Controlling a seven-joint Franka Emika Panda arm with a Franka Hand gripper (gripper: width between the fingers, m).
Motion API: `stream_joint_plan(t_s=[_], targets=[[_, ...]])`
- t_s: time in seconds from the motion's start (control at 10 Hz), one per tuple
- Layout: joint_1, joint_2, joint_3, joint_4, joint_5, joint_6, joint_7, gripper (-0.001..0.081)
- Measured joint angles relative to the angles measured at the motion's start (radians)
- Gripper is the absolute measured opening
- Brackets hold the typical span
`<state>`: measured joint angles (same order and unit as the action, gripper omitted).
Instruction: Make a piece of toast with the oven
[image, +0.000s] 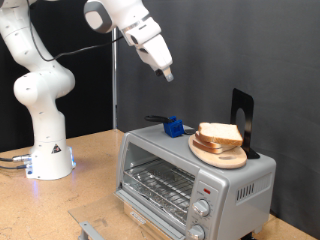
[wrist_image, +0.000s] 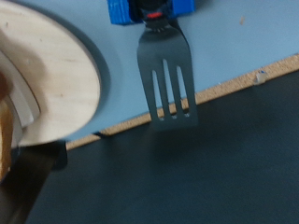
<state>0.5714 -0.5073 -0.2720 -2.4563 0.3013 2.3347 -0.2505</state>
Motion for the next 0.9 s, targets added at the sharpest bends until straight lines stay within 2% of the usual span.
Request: stream_joint_plan(t_s=[0.4,0.9], targets=[[-0.006,0.07,0.003,-0.009,-0.026,0.027,-0.004,0.0682],[0.004,0.146,-0.001,-0.043,-0.001,0.092,-0.057,0.0682]])
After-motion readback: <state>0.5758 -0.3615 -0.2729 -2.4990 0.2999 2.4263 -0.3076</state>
